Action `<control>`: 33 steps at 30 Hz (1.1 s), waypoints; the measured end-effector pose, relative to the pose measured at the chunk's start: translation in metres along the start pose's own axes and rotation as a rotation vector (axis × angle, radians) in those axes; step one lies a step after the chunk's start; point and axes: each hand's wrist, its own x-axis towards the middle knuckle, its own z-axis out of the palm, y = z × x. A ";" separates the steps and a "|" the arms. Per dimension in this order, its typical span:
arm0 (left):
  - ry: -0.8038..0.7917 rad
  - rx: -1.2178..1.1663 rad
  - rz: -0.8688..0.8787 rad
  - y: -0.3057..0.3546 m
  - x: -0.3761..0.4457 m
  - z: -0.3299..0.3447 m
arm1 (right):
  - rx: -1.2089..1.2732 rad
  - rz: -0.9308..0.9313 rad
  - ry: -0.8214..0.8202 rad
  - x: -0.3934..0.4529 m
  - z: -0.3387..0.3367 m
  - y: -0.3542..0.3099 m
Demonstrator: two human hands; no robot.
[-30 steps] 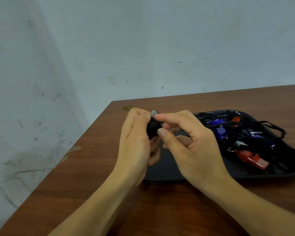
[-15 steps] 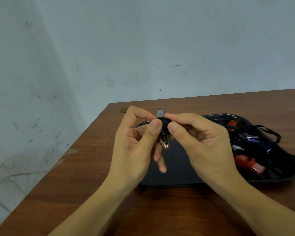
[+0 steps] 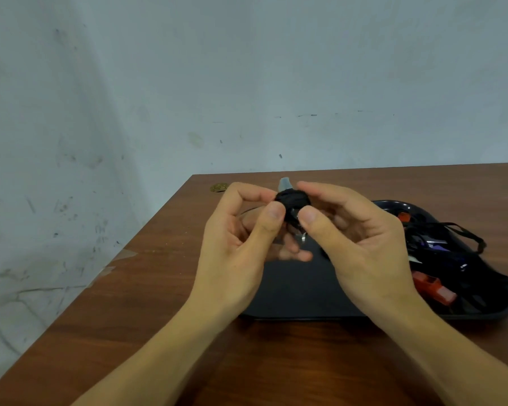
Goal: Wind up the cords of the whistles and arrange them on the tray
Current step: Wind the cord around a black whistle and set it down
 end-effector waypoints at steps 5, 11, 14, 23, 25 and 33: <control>0.000 0.216 0.042 -0.007 0.000 -0.007 | -0.087 0.081 -0.051 0.007 -0.010 0.005; 0.016 0.173 0.035 -0.008 0.006 -0.009 | 0.005 0.135 -0.047 0.005 -0.011 0.003; -0.064 0.033 -0.057 -0.007 0.006 -0.014 | 0.031 0.168 -0.096 0.005 -0.015 0.003; -0.054 0.010 -0.089 -0.006 0.001 -0.014 | -0.038 0.137 -0.210 0.003 -0.020 0.007; -0.011 0.080 -0.037 -0.006 0.001 -0.013 | -0.046 0.102 -0.175 0.002 -0.018 0.008; 0.083 0.369 0.115 -0.009 -0.004 -0.004 | -0.022 0.134 -0.101 0.002 -0.013 0.014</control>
